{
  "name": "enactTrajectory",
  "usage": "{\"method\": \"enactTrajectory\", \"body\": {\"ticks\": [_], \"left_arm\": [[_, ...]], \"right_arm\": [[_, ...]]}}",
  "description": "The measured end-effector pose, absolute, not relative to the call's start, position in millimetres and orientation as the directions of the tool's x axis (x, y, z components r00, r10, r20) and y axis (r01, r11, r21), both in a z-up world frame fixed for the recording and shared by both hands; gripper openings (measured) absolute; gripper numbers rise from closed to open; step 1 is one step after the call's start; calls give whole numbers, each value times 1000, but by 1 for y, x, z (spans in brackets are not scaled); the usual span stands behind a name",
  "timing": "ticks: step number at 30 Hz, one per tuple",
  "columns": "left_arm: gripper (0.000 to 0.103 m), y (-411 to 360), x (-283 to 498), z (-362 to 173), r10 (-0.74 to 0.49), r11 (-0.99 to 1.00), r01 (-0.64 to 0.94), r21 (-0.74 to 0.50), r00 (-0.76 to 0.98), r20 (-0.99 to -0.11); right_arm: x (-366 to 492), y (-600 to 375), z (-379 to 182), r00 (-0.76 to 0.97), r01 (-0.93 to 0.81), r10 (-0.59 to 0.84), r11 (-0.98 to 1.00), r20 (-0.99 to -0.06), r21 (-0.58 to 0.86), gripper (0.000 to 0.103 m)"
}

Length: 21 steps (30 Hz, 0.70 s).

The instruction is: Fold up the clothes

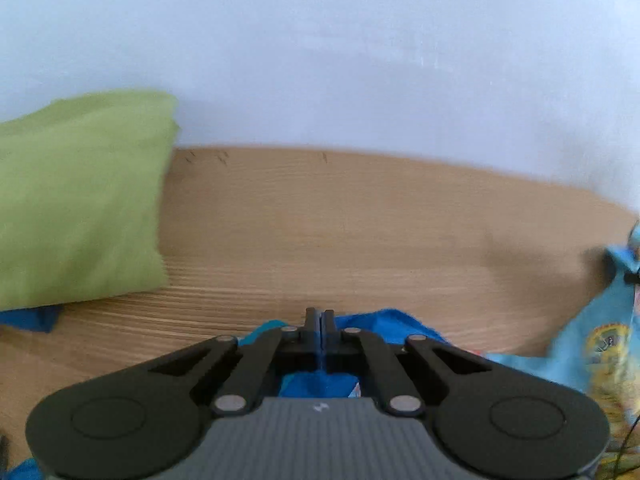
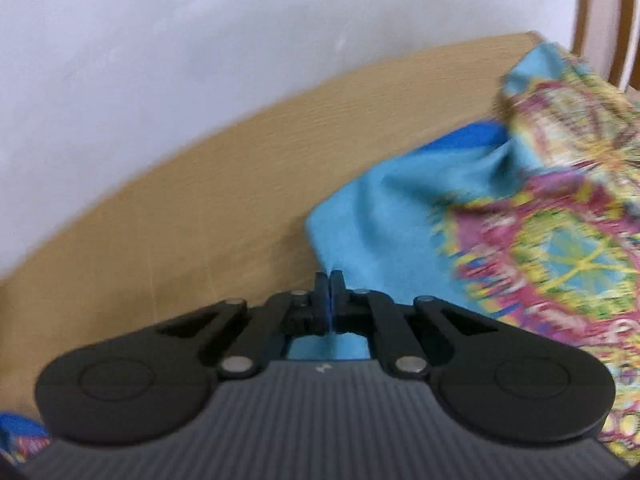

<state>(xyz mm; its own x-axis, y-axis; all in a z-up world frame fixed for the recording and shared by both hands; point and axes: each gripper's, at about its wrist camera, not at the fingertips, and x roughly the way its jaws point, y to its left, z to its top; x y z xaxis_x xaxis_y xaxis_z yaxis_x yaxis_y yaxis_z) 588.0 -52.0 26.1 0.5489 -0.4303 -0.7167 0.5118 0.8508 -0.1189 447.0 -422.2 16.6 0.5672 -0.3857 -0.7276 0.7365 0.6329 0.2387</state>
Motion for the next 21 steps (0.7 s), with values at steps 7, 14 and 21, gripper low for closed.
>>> {"method": "enactTrajectory", "body": {"ticks": [7, 14, 21], "left_arm": [[0, 14, 503, 84, -564, 796, 554, -245, 530, -633], [6, 23, 442, 36, -528, 758, 604, -248, 343, -777], [10, 34, 448, 5, -458, 813, 526, -248, 316, -831]], "right_arm": [[298, -438, 82, 618, 769, -521, 555, -589, 317, 4], [132, -429, 58, 313, 931, -666, 357, -677, 79, 8], [111, -401, 23, 117, 961, -701, 258, -704, -97, 12]]}}
